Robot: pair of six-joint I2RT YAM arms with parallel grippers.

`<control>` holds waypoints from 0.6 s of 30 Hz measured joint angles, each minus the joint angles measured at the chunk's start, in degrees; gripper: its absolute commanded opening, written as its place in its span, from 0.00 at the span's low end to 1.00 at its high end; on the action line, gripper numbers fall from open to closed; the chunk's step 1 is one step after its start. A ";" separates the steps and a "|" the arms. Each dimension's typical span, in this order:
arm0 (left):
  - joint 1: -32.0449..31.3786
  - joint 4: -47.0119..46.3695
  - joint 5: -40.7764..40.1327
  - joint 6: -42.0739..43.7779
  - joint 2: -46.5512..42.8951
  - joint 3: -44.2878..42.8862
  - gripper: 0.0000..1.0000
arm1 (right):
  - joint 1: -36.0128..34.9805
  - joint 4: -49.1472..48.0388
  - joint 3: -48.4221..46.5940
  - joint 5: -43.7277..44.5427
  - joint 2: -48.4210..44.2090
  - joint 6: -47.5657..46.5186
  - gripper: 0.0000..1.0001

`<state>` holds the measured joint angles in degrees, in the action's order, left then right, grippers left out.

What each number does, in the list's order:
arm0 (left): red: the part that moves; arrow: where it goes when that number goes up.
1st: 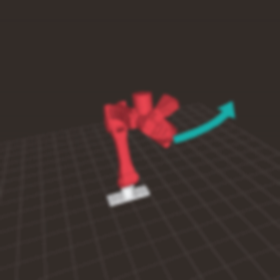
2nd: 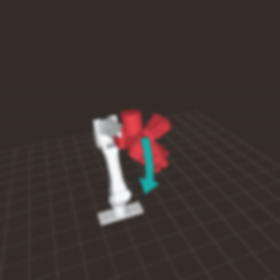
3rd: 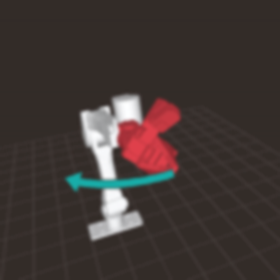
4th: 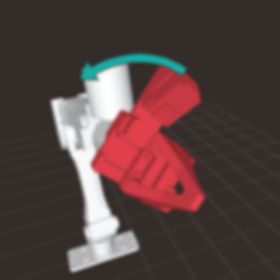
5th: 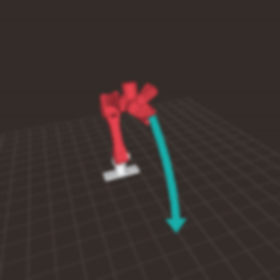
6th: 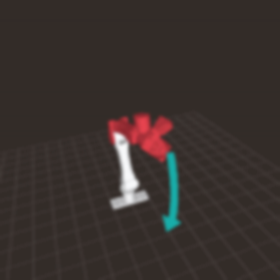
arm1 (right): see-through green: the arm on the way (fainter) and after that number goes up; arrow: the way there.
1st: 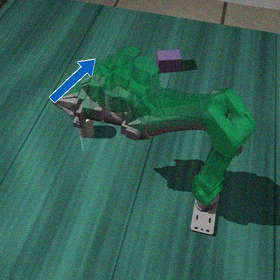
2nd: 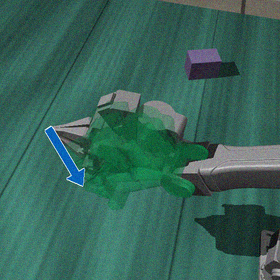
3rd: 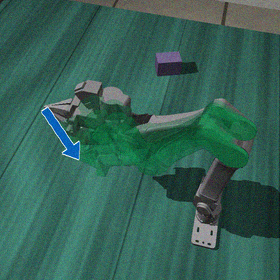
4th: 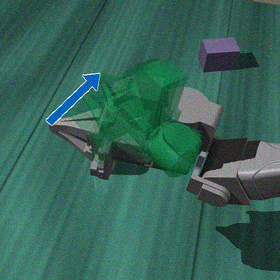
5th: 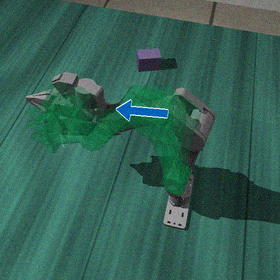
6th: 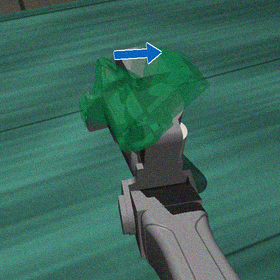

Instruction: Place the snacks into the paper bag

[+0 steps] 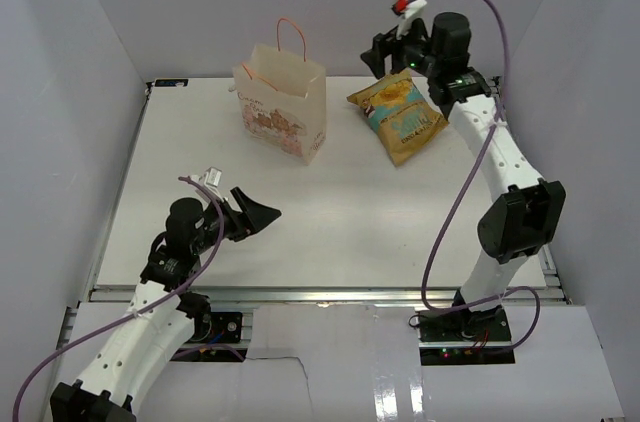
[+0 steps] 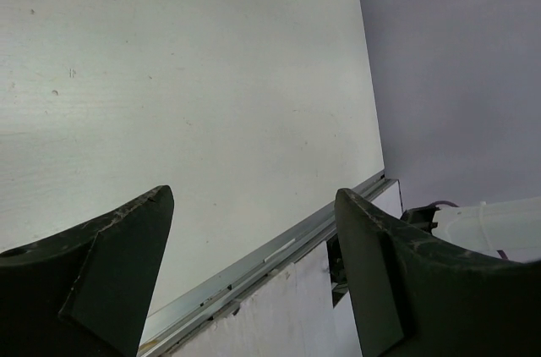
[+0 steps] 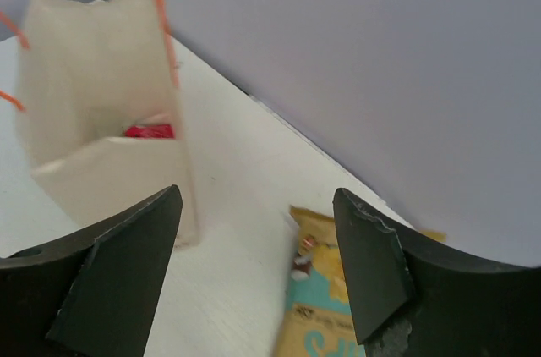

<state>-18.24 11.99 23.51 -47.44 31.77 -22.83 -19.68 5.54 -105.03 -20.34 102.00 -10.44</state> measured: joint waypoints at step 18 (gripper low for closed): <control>0.00 -3.52 0.83 -1.97 6.34 0.50 0.88 | 28.33 10.36 15.23 8.66 5.03 18.14 0.95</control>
<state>-18.24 8.47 24.34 -49.41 38.11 -22.33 8.64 15.90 -89.80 -11.68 107.02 7.70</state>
